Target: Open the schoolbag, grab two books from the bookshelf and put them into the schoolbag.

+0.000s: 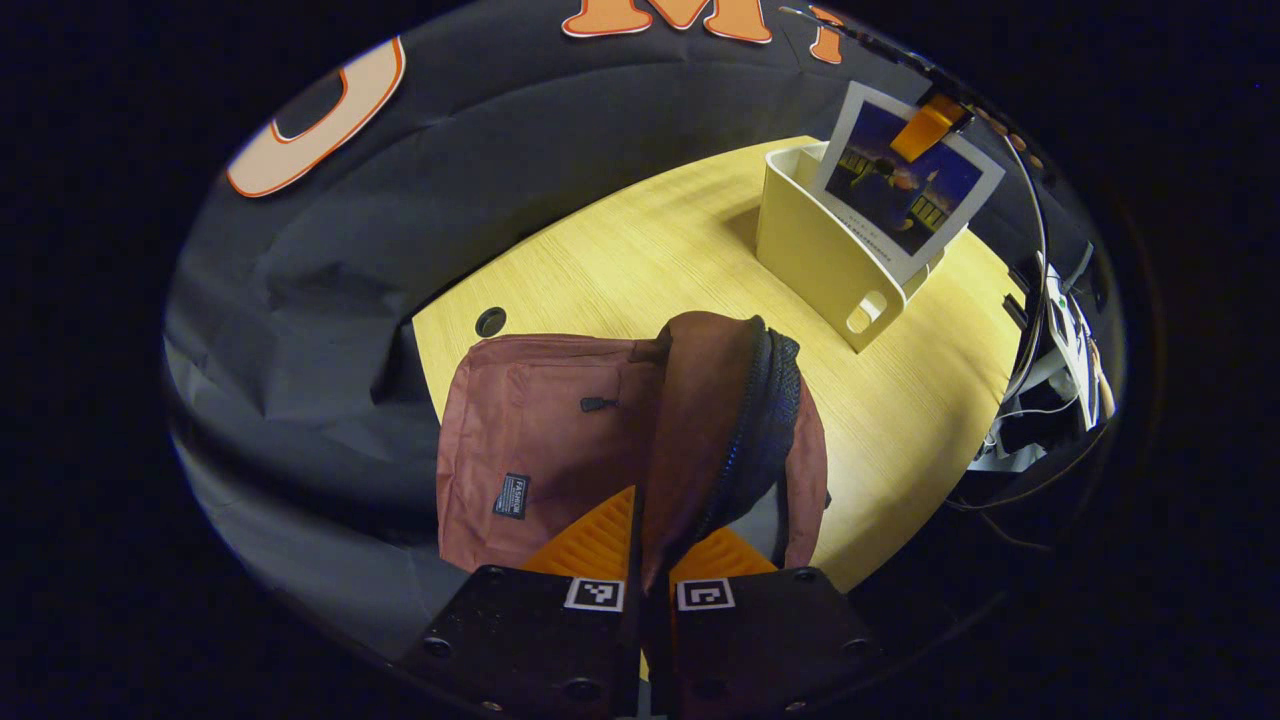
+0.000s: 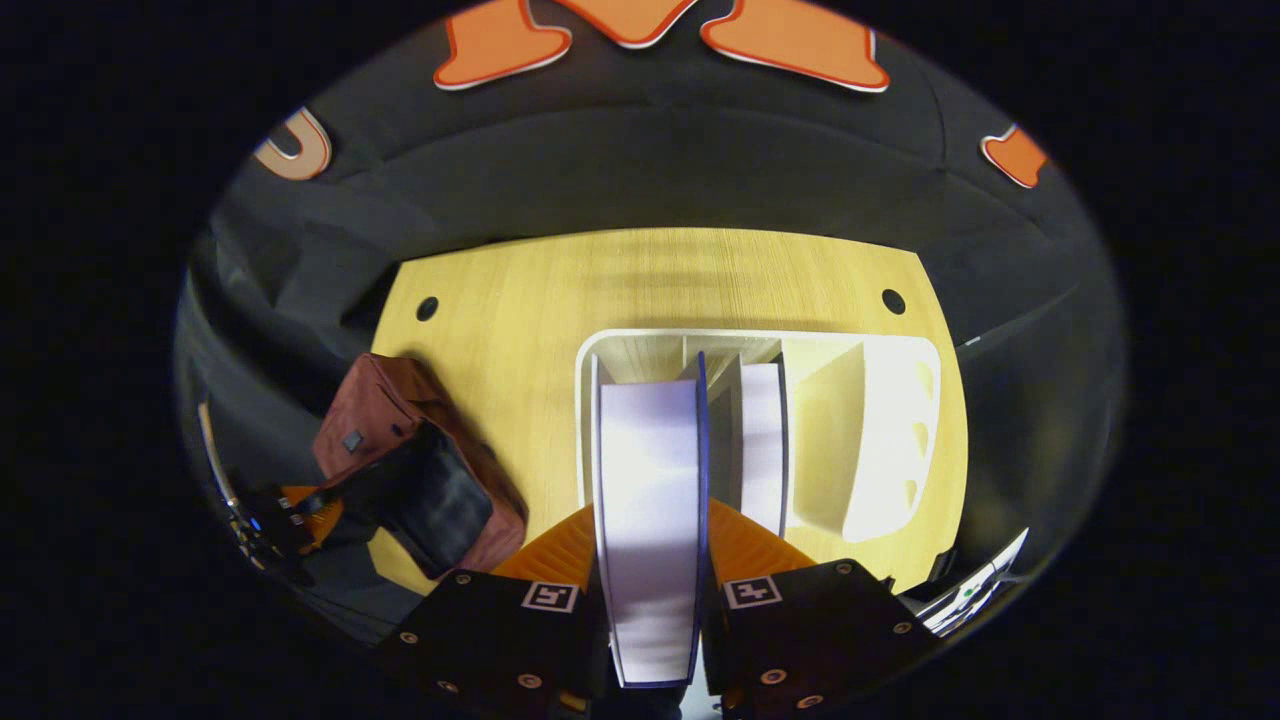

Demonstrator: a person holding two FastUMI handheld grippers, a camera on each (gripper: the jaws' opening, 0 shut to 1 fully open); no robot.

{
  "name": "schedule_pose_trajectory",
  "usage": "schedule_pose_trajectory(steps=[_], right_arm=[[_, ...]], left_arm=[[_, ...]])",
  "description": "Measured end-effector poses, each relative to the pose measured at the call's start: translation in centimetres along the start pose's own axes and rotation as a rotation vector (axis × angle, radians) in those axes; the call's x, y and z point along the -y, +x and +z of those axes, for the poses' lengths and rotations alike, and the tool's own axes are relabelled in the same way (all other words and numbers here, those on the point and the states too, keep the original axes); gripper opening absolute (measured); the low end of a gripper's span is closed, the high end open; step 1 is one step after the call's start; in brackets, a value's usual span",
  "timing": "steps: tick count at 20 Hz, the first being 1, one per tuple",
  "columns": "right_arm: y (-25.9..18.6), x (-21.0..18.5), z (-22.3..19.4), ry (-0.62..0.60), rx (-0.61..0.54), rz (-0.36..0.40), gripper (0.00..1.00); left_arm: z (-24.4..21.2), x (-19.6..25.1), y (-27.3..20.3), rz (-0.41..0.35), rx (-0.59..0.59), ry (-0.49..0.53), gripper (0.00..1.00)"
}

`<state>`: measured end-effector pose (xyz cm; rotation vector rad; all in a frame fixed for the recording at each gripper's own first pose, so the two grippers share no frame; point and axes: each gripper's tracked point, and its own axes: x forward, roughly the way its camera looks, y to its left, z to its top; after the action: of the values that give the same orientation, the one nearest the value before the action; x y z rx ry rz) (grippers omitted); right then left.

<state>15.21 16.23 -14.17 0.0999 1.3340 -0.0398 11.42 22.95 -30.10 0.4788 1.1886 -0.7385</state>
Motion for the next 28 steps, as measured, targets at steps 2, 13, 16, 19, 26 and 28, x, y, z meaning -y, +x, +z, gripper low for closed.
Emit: schedule_pose_trajectory(steps=[2,13,16,19,26,28], right_arm=[[-1.8,0.4,0.1,0.024,0.032,0.024,0.38],[-6.2,-2.4,-3.6,0.104,0.126,0.22,0.37],[-5.5,-5.4,-4.9,0.111,0.147,0.3,0.37],[-4.0,-8.8,-7.3,0.169,0.123,0.414,0.36],[0.7,-12.2,-10.8,0.257,0.076,0.489,0.36],[1.8,-13.2,-11.6,0.278,0.066,0.513,0.36]], left_arm=[[0.0,-0.1,0.2,-0.002,-0.001,-0.006,0.05],[0.0,0.2,0.0,0.001,-0.006,-0.048,0.05],[0.2,0.4,0.1,0.005,-0.009,-0.051,0.05],[0.5,0.6,0.0,0.012,-0.014,-0.053,0.05],[0.8,1.4,-0.5,0.014,-0.011,-0.073,0.05],[1.3,1.8,-0.7,0.011,-0.005,-0.08,0.05]])
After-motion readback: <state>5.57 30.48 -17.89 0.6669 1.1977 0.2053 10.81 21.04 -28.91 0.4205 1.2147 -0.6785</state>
